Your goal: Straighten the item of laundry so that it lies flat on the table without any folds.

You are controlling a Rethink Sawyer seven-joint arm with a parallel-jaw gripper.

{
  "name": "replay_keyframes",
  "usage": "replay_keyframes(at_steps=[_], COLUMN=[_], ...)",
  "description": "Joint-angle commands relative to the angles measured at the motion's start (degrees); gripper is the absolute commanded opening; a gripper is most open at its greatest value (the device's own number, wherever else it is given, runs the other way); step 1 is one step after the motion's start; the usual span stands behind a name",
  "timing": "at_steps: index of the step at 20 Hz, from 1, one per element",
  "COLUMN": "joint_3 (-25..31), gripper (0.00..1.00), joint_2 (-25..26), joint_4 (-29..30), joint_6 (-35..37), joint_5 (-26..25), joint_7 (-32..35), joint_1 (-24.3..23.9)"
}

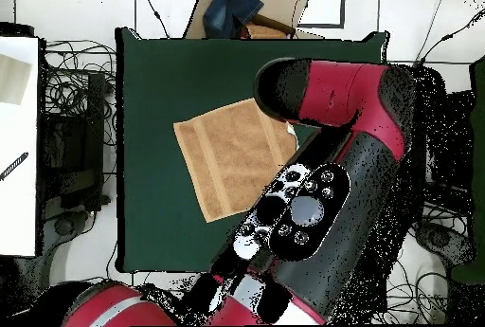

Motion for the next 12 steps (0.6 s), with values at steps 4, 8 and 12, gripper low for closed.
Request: replay_keyframes(at_steps=[4,8,12], joint_3=[8.78,9.08,9.45], gripper=[1.00,1.00,1.00], joint_2=[0.74,0.66,0.46], joint_4=[5.69,5.83,5.86], joint_6=[-1.86,-2.28,-2.05], joint_5=[-2.69,-2.62,-2.37], joint_7=[-8.90,-9.15,-9.66], joint_1=[0.70,0.44,-0.01])
